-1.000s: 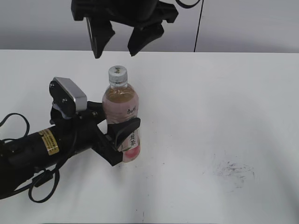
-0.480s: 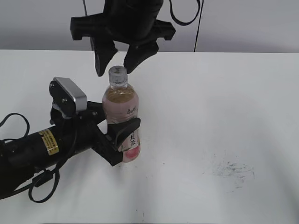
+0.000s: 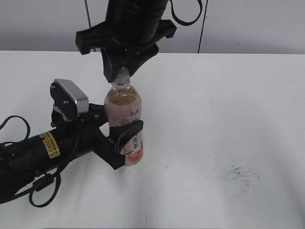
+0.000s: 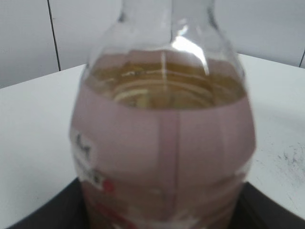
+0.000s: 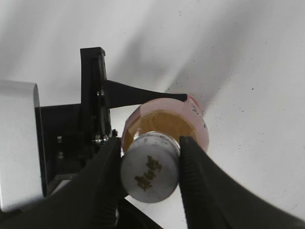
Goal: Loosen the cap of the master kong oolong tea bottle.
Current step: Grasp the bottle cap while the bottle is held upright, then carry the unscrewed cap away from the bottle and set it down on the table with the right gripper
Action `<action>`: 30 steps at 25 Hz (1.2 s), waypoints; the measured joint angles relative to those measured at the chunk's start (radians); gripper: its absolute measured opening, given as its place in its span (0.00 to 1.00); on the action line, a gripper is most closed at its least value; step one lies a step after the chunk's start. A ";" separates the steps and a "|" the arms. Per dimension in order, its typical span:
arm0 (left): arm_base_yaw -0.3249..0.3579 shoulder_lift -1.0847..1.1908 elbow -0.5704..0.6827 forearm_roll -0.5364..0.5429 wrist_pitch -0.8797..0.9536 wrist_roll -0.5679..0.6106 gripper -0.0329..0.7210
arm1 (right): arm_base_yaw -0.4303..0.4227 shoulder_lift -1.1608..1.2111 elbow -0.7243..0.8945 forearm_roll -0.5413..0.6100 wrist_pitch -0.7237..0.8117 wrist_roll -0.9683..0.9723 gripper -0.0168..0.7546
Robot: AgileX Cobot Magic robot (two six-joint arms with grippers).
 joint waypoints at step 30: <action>0.000 0.002 0.000 -0.003 -0.001 0.000 0.56 | -0.039 -0.123 -0.008 -0.133 0.000 -0.241 0.37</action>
